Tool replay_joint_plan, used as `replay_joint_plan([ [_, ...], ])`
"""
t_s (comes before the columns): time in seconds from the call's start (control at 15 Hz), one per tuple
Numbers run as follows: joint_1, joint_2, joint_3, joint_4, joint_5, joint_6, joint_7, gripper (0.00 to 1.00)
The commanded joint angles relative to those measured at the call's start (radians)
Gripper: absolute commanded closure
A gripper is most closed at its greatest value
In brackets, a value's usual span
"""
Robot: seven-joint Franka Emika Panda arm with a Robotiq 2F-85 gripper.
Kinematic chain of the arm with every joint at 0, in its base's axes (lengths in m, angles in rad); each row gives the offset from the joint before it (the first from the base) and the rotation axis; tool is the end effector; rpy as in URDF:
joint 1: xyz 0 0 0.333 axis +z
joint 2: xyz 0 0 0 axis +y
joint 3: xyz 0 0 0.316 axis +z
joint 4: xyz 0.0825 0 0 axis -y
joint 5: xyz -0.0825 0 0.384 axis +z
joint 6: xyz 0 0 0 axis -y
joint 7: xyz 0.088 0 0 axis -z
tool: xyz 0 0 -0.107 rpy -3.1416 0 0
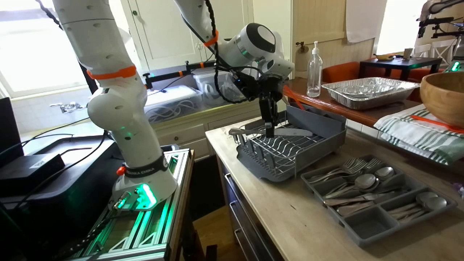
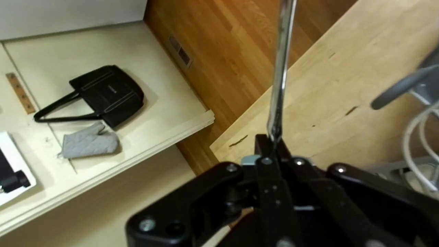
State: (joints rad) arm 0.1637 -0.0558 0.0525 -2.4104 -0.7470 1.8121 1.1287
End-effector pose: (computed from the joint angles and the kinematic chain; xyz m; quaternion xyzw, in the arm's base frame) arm 0.4327 0.0373 0.3191 0.8835 -0.2347 0.0035 0.4054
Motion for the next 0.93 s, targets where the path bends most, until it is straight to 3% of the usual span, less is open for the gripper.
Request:
replay_joint_plan([
  [0.0,-0.084,-0.051,-0.031,-0.101,-0.090,0.078,-0.090,0.99],
  [0.13,-0.080,-0.024,-0.007,-0.070,-0.065,0.034,-0.047,0.97],
  [0.33,-0.116,-0.019,-0.030,-0.083,-0.070,0.040,-0.056,0.97],
  [0.87,-0.113,-0.019,-0.025,-0.083,-0.070,0.040,-0.056,0.97],
])
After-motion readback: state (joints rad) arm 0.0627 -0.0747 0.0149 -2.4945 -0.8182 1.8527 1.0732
